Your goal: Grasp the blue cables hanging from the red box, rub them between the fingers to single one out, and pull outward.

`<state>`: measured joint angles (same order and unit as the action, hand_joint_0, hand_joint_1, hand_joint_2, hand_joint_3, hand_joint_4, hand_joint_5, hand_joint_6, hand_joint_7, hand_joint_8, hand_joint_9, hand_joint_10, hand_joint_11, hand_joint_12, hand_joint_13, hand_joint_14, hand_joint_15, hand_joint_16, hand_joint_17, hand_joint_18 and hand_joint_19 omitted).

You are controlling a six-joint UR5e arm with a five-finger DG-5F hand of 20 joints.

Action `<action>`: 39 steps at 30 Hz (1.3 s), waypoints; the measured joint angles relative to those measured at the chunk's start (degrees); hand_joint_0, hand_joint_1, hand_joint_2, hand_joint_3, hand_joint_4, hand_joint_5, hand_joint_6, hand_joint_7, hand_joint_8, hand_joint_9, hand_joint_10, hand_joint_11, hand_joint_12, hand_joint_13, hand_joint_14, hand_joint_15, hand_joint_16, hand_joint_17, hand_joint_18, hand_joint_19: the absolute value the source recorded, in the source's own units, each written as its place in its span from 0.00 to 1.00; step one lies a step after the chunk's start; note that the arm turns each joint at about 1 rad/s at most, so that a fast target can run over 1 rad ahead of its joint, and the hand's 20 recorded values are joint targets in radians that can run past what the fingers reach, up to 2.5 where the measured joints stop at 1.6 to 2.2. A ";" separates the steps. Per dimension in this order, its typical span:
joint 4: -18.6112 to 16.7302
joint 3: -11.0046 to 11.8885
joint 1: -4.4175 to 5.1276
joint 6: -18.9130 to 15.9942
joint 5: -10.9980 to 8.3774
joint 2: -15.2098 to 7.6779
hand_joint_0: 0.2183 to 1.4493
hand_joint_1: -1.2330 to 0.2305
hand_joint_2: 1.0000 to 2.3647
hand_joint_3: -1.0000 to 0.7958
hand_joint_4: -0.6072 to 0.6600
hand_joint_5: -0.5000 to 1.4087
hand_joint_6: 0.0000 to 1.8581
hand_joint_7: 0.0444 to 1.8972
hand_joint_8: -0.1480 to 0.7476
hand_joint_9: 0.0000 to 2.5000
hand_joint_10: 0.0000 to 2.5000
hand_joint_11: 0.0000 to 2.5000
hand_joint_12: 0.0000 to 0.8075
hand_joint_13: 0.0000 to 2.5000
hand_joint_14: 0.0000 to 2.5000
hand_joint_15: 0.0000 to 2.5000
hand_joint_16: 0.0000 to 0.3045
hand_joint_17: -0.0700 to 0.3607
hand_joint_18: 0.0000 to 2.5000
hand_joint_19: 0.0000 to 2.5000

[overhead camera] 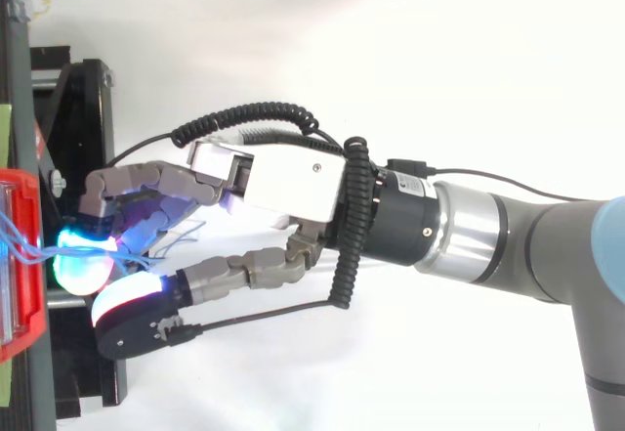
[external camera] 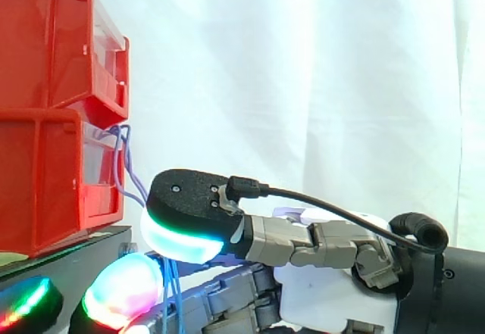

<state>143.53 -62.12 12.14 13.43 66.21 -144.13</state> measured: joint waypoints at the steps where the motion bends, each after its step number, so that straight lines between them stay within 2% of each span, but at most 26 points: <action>1: 0.07 0.00 -0.04 0.01 0.07 0.11 0.28 0.38 0.01 0.36 0.67 0.21 0.31 0.59 0.56 0.36 0.01 0.22 0.45 0.28 0.01 0.14 0.13 0.36 0.20 0.07; 8: 1.71 -0.65 -0.19 0.05 0.28 1.30 0.28 0.39 0.01 0.36 0.67 0.21 0.31 0.59 0.56 0.36 0.01 0.22 0.45 0.28 0.01 0.14 0.13 0.36 0.20 0.07; 16: 2.43 -4.31 -0.07 0.35 0.03 4.04 0.29 0.39 0.01 0.37 0.67 0.21 0.32 0.58 0.56 0.37 0.01 0.22 0.45 0.28 0.01 0.14 0.13 0.36 0.20 0.07; 20: 2.55 -5.23 -0.06 0.39 -0.02 4.94 0.29 0.39 0.01 0.37 0.67 0.21 0.33 0.56 0.56 0.37 0.01 0.22 0.45 0.28 0.01 0.14 0.13 0.36 0.20 0.07; 31: 2.57 -4.96 0.08 0.53 -0.24 5.75 0.29 0.39 0.01 0.38 0.66 0.20 0.36 0.53 0.56 0.37 0.01 0.22 0.45 0.28 0.01 0.14 0.12 0.36 0.20 0.07; 33: 2.60 -4.85 0.13 0.54 -0.38 5.77 0.29 0.39 0.01 0.41 0.62 0.20 0.37 0.54 0.56 0.36 0.01 0.22 0.46 0.28 0.01 0.14 0.13 0.36 0.20 0.07; 35: 2.62 -4.63 0.14 0.48 -0.52 5.78 0.29 0.36 0.01 0.46 0.63 0.18 0.45 0.42 0.58 0.36 0.01 0.24 0.48 0.29 0.01 0.14 0.14 0.39 0.22 0.06; 39: 2.78 -3.84 0.21 0.41 -0.67 5.85 0.29 0.36 0.01 0.50 0.65 0.17 0.48 0.39 0.60 0.37 0.00 0.24 0.50 0.29 0.01 0.14 0.15 0.40 0.23 0.06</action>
<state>146.32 -65.95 12.36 13.84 65.54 -138.28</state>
